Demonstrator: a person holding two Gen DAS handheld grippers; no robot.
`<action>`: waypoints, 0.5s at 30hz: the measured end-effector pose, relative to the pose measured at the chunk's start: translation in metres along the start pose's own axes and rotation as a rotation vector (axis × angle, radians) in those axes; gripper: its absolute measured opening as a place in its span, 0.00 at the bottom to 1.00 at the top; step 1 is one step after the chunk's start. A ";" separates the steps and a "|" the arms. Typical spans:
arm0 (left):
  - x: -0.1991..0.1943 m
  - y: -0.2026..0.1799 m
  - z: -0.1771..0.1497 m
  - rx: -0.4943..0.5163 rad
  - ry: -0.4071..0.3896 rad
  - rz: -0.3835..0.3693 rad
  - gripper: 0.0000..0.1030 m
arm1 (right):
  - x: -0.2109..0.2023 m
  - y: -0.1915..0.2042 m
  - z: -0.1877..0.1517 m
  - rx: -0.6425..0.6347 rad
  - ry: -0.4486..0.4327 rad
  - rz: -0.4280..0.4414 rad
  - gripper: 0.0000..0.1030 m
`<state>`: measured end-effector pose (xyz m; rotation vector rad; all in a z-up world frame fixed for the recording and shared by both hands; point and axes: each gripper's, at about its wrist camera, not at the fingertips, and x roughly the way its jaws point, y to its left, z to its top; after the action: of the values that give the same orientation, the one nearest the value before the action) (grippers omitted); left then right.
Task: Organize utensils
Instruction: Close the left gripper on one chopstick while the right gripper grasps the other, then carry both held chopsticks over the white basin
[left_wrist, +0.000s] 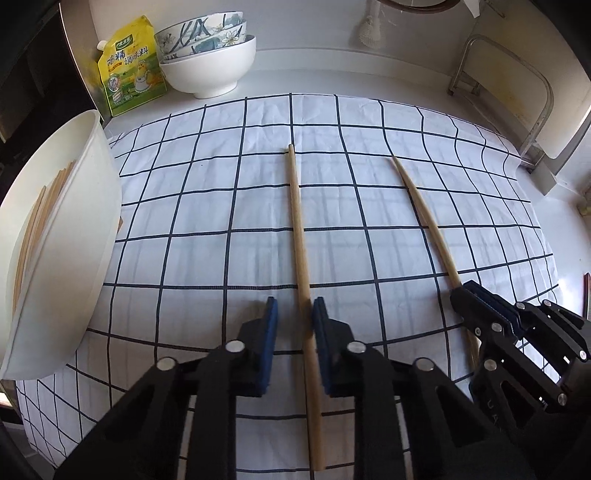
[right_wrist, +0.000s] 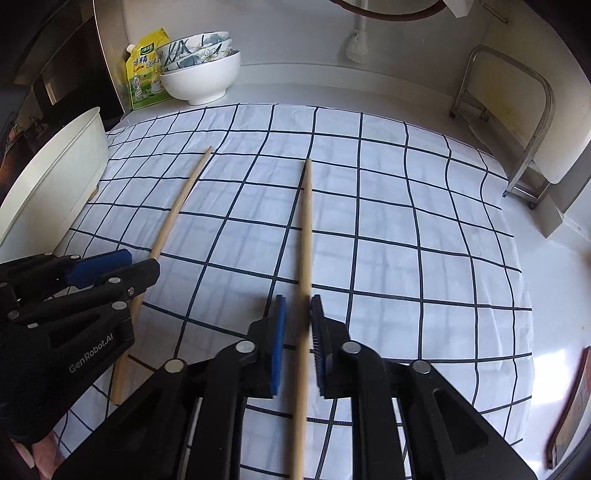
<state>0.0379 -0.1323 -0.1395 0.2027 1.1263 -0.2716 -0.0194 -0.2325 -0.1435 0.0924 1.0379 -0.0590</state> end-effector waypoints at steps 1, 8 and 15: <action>0.000 0.001 0.001 -0.003 0.011 -0.009 0.07 | 0.000 -0.001 0.000 0.011 0.003 0.009 0.06; -0.015 0.022 0.002 -0.041 0.029 -0.067 0.07 | -0.012 -0.002 0.002 0.086 0.016 0.077 0.06; -0.065 0.064 0.011 -0.086 -0.042 -0.072 0.07 | -0.049 0.034 0.030 0.054 -0.041 0.132 0.06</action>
<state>0.0411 -0.0670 -0.0745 0.0797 1.1021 -0.2897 -0.0152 -0.2017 -0.0842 0.2079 0.9874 0.0305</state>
